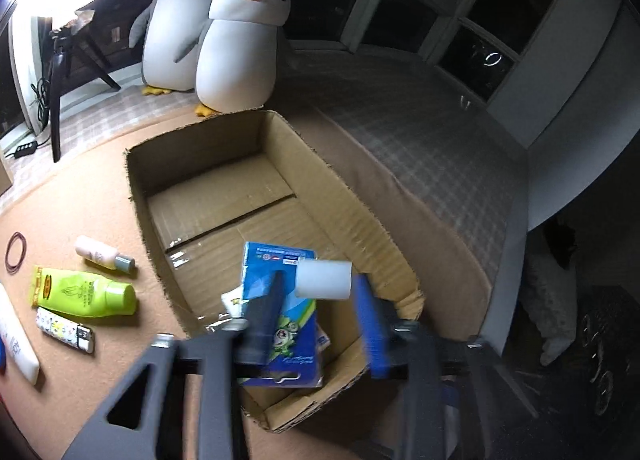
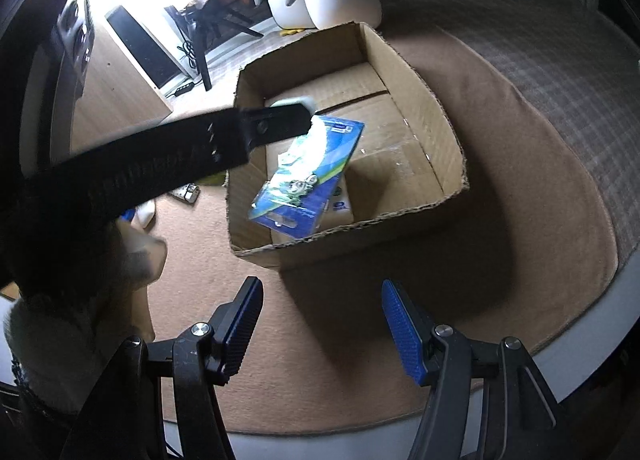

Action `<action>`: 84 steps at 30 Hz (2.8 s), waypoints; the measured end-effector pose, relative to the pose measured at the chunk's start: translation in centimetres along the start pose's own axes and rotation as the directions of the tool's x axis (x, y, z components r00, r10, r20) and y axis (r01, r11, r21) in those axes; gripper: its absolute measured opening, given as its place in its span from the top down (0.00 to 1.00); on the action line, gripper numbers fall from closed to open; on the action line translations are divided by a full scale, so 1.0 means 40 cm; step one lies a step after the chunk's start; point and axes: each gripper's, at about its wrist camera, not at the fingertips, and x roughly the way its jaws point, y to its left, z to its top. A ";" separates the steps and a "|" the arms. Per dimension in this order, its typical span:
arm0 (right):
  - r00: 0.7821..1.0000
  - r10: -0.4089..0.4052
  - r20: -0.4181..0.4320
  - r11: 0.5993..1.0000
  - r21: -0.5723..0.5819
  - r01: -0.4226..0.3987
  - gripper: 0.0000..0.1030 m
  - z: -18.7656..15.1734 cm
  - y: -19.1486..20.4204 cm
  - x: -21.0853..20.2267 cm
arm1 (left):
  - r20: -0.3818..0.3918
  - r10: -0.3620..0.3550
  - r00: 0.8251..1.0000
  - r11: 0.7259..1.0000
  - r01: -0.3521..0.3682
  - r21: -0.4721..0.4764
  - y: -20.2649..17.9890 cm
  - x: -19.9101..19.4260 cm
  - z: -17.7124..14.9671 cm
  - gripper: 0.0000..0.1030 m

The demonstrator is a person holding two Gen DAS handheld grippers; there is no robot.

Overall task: Organize objects
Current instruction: 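Carry the white sponge with the left tool into the box and release, then move the left tool toward the white lotion bottle, then close the left tool on the blue cap of the AQUA bottle, then lift the AQUA bottle with the left tool toward the right tool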

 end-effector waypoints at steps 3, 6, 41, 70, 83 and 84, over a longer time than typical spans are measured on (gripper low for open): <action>1.000 0.003 -0.003 1.000 -0.002 -0.003 0.43 0.001 -0.005 0.002 | 0.026 0.014 1.000 1.000 -0.013 -0.021 0.015 -0.016 0.002 0.35; 1.000 0.009 -0.006 1.000 -0.009 -0.009 0.44 0.006 0.001 0.007 | 0.031 0.045 0.999 0.998 -0.044 -0.038 0.048 -0.034 -0.001 0.35; 0.998 0.043 -0.053 0.940 -0.336 -0.059 0.32 0.026 0.371 0.103 | -0.060 0.415 0.908 0.744 -0.376 -0.553 0.892 -0.258 -0.078 0.35; 0.995 0.058 -0.082 0.961 -0.265 -0.078 0.32 0.027 0.328 0.114 | -0.160 0.381 0.911 0.798 -0.411 -0.441 0.830 -0.104 -0.130 0.67; 0.990 0.100 -0.102 0.962 -0.242 -0.122 0.32 0.020 0.322 0.127 | -0.166 0.377 0.911 0.857 -0.411 -0.310 0.652 -0.131 -0.261 0.67; 0.990 0.103 -0.102 0.962 -0.244 -0.125 0.32 0.019 0.323 0.126 | -0.167 0.378 0.910 0.857 -0.413 -0.308 0.646 -0.136 -0.272 0.67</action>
